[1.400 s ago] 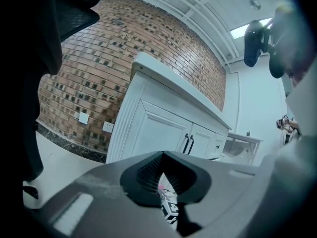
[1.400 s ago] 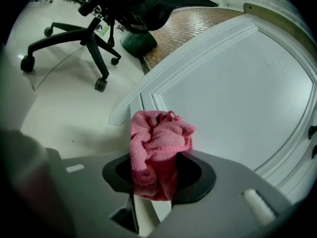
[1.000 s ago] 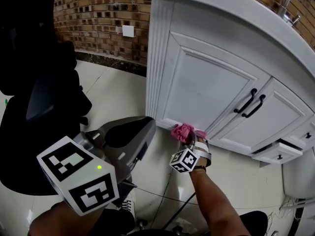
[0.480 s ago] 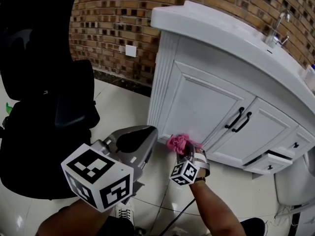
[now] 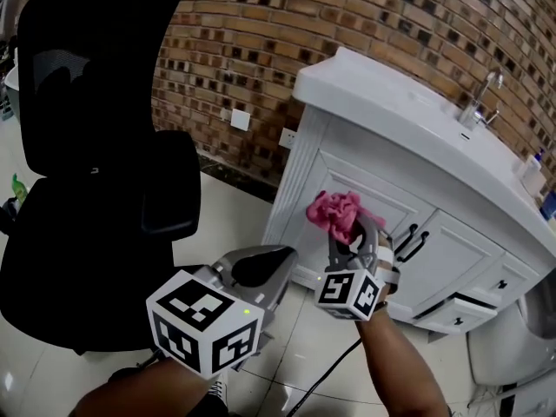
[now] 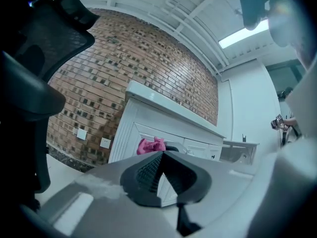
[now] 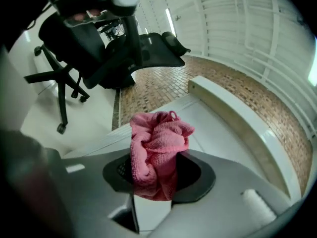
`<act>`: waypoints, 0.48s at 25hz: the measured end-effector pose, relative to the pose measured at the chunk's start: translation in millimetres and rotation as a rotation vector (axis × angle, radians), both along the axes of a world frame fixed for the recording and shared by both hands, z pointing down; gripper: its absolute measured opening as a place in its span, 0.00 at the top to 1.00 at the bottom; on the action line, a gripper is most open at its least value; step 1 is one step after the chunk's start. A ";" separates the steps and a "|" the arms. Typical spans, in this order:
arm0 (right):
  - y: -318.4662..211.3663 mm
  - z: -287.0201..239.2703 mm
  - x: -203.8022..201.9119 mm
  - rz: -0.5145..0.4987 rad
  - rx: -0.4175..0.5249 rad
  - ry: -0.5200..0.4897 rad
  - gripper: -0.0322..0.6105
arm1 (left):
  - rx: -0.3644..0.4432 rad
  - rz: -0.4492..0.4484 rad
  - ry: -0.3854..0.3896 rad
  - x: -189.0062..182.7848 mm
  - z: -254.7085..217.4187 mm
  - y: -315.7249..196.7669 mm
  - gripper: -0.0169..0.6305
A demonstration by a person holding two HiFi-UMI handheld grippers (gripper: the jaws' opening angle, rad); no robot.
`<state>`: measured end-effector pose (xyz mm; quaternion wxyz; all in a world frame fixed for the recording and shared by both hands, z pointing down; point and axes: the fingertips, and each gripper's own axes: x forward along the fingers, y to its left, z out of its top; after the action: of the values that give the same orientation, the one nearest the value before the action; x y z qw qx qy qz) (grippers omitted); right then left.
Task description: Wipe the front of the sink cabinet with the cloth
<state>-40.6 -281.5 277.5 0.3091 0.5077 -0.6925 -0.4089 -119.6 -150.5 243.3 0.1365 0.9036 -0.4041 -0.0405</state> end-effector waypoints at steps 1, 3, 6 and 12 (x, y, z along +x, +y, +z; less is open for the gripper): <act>-1.7 -15.5 -2.0 0.005 0.026 0.008 0.71 | 0.003 0.001 0.007 -0.1 -1.4 1.0 0.97; -6.8 -41.8 -5.2 0.023 0.076 0.029 0.71 | 0.010 0.004 0.015 0.0 -3.1 2.6 0.97; -18.1 -70.4 -11.8 0.050 0.139 0.075 0.71 | 0.014 0.004 0.021 0.5 -4.6 2.8 0.97; -41.7 -80.0 -34.8 0.062 0.158 0.132 0.71 | 0.017 0.001 0.037 -6.0 -7.1 3.1 0.97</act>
<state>-75.4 -323.1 197.5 0.3257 0.5236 -0.6200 -0.4852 -125.6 -147.5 236.1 0.1363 0.9039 -0.4009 -0.0604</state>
